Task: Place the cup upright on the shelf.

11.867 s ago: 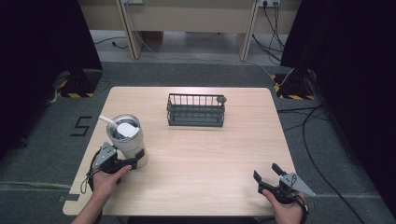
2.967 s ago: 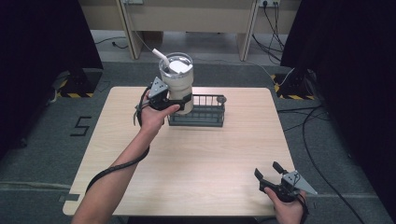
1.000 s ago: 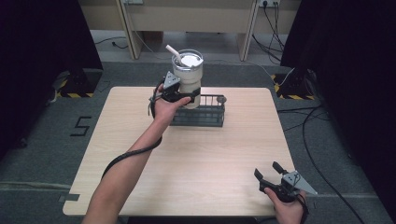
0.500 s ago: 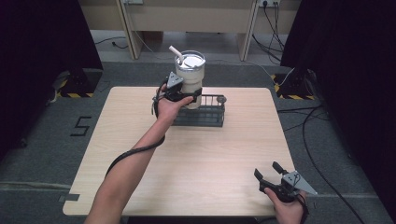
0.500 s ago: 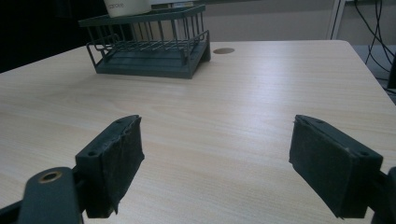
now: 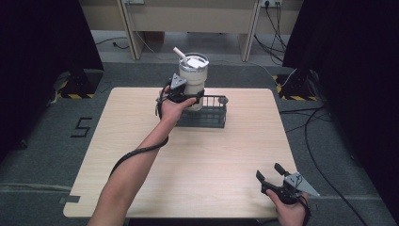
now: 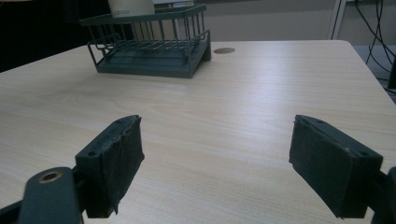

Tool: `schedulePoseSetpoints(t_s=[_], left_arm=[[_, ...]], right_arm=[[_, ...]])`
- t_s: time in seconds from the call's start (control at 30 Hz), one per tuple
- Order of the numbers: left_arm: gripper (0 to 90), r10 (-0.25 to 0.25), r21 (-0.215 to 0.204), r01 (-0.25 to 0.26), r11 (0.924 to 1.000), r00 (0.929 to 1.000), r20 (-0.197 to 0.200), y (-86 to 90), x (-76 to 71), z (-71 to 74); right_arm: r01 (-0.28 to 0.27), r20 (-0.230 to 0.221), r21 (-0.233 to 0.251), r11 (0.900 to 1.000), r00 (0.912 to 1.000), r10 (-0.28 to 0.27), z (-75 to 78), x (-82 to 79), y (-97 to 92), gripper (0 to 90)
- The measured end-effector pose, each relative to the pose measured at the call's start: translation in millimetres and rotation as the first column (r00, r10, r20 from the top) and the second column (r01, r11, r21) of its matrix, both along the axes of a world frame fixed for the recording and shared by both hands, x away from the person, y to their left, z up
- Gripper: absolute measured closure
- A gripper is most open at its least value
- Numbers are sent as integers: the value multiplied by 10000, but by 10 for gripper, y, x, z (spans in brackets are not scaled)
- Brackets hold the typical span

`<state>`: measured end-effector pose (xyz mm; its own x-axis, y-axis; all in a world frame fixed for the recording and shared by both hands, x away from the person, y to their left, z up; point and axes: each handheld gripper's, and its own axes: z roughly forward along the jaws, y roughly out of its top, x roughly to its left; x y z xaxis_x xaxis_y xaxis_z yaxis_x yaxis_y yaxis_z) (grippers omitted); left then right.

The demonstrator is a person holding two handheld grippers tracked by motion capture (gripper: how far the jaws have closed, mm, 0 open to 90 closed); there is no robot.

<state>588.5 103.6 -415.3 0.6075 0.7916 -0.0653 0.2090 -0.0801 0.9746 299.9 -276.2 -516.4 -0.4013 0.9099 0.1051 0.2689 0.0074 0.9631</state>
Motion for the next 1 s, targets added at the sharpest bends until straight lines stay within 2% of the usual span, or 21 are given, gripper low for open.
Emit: schedulePoseSetpoints(t_s=[1.0], left_arm=[[110, 98, 104, -94, 9999, 9988, -479, -134, 26, -247]], right_arm=[[-64, -14, 35, 10000, 10000, 64, 1, -1, -2, 179]])
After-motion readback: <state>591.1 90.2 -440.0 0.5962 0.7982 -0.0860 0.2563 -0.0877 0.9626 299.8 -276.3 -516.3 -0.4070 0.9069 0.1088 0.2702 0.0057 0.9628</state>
